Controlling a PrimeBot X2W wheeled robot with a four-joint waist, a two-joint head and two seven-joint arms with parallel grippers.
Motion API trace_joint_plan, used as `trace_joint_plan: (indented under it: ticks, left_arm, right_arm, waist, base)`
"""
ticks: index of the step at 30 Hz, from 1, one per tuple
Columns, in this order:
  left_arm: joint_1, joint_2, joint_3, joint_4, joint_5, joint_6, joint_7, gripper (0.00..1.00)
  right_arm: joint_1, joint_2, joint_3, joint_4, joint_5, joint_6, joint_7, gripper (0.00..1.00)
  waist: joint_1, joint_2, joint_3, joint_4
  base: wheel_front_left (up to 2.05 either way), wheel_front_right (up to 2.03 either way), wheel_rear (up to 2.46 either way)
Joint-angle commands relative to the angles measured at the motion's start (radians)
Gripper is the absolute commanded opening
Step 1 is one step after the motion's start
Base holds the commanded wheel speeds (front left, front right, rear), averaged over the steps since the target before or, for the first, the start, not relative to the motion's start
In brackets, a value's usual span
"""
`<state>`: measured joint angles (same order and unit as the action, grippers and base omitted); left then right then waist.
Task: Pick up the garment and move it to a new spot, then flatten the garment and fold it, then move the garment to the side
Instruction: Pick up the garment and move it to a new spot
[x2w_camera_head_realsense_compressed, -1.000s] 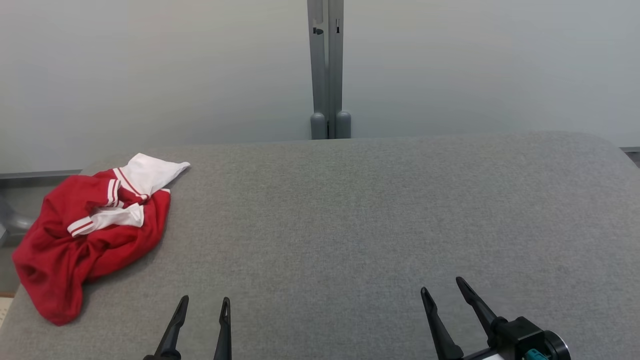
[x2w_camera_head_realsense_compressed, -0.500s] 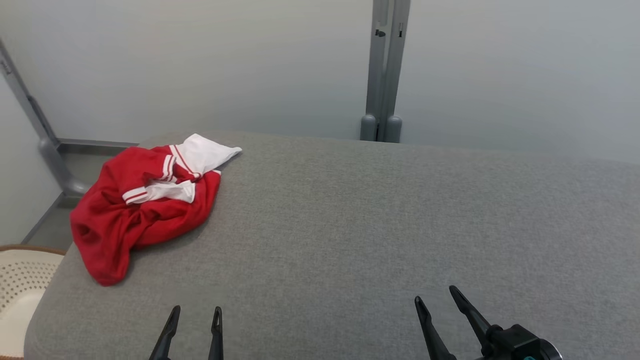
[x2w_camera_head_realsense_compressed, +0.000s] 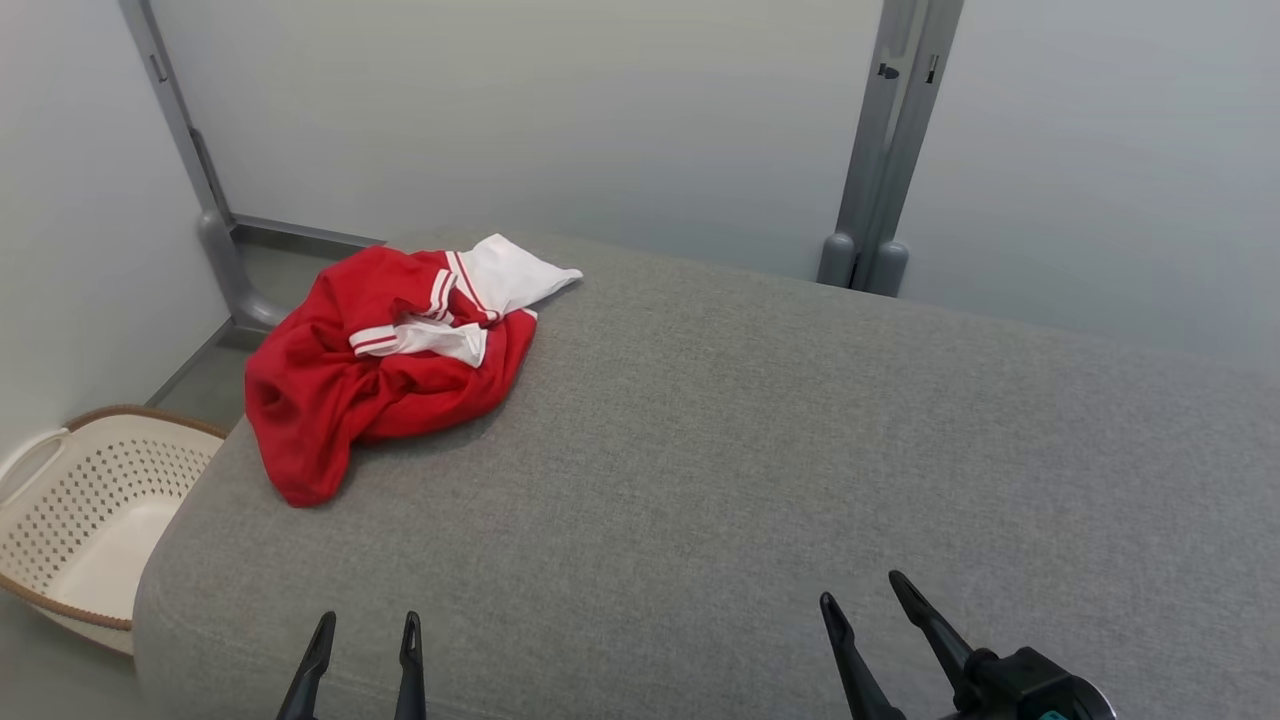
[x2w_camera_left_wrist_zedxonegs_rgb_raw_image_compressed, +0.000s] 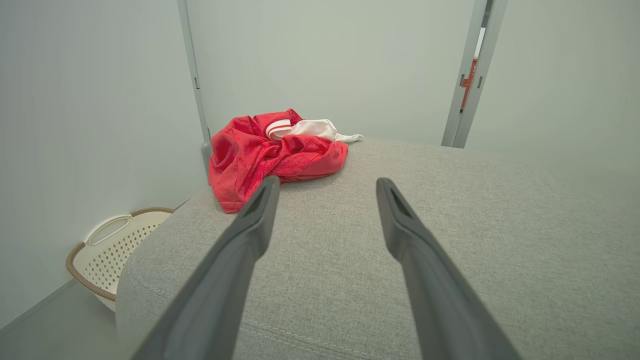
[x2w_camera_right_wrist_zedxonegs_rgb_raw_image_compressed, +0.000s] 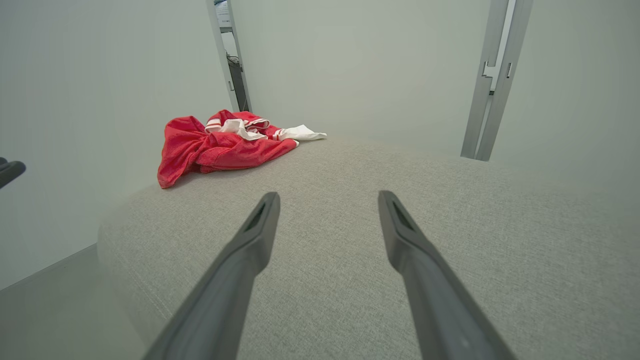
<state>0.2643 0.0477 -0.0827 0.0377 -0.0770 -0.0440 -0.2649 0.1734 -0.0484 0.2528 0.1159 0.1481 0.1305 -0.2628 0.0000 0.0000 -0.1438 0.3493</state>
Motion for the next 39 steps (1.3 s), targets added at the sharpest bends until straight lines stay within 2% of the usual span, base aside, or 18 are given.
trace_joint_plan:
  ticks: [1,15,25,37,39]
  left_arm:
    - [-0.005,0.005,0.004,-0.005,-0.006,0.004,0.001,1.0]
    - [-0.012,0.005,0.017,-0.026,-0.01,0.022,0.001,1.0]
    - [-0.049,0.006,0.039,-0.039,0.031,-0.012,0.001,1.0]
    - [-0.234,0.005,0.137,-0.159,-0.003,-0.033,0.001,1.0]
    - [-0.284,0.03,0.158,-0.169,-0.002,-0.047,0.001,1.0]
  right_arm:
    - [-0.016,-0.004,0.003,0.0,0.004,0.0,-0.003,1.0]
    - [-0.037,-0.004,0.018,0.009,0.005,0.0,-0.003,1.0]
    - [0.004,-0.004,-0.021,-0.005,-0.009,0.0,-0.003,1.0]
    - [-0.051,-0.004,-0.091,-0.02,-0.088,0.0,-0.003,1.0]
    - [-0.054,-0.004,-0.099,-0.022,-0.096,0.0,-0.003,1.0]
  waist:
    - [0.0,0.0,0.018,0.024]
    - [0.0,0.0,0.05,0.069]
    - [0.0,0.0,0.081,0.091]
    - [0.0,0.0,0.267,0.042]
    - [0.0,0.0,0.283,0.04]
  base:
    - [0.0,0.0,0.0]
    - [0.0,0.0,0.0]
    - [0.0,0.0,0.0]
    - [0.0,0.0,0.0]
    - [0.0,0.0,0.0]
